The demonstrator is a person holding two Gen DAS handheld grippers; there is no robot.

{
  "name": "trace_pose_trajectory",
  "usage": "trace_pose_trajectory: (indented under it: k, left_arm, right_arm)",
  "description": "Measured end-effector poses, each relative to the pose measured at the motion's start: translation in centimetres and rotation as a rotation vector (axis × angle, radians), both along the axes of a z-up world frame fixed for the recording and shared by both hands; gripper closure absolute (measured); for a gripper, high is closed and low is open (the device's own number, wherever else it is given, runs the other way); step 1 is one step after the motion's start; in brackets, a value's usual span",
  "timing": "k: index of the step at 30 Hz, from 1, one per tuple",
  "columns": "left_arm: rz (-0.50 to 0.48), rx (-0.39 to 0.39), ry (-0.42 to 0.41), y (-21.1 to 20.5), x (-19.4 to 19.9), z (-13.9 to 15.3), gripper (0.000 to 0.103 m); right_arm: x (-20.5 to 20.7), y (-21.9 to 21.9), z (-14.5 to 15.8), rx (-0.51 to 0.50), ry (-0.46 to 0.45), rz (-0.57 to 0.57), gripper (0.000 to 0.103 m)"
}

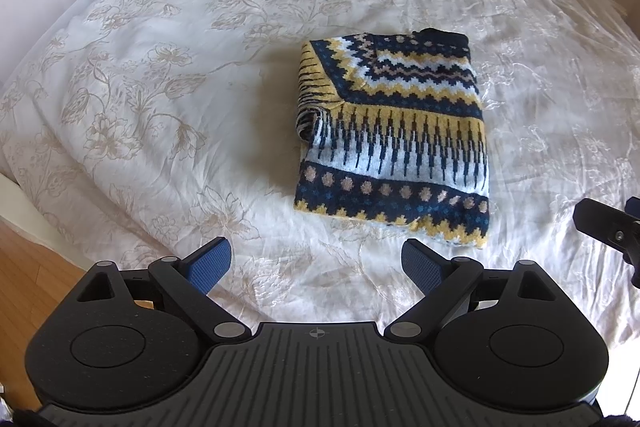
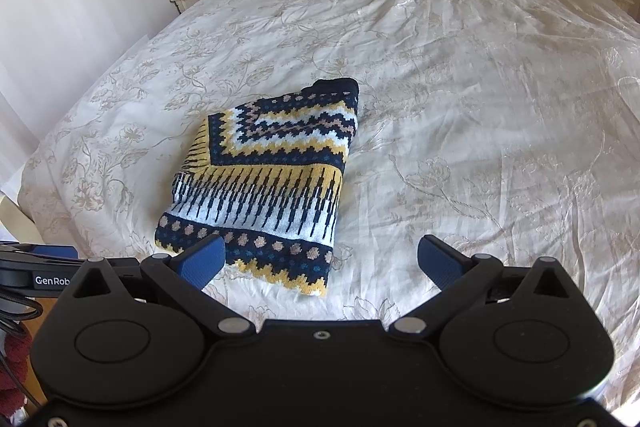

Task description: Fold small clothes

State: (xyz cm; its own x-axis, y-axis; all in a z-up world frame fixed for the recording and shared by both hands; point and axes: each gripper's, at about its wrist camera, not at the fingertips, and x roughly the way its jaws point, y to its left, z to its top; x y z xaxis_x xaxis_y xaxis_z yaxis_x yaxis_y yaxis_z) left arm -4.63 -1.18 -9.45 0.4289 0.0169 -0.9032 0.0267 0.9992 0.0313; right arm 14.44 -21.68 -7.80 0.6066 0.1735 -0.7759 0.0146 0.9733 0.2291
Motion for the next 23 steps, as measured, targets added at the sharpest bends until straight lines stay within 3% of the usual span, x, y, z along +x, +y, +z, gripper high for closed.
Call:
trace_pose_trajectory:
  k: [23]
  left_arm:
    - [-0.013, 0.006, 0.0, -0.13, 0.46, 0.22, 0.01]
  right_arm:
    - [0.26, -0.14, -0.18, 0.008, 0.001, -0.001, 0.001]
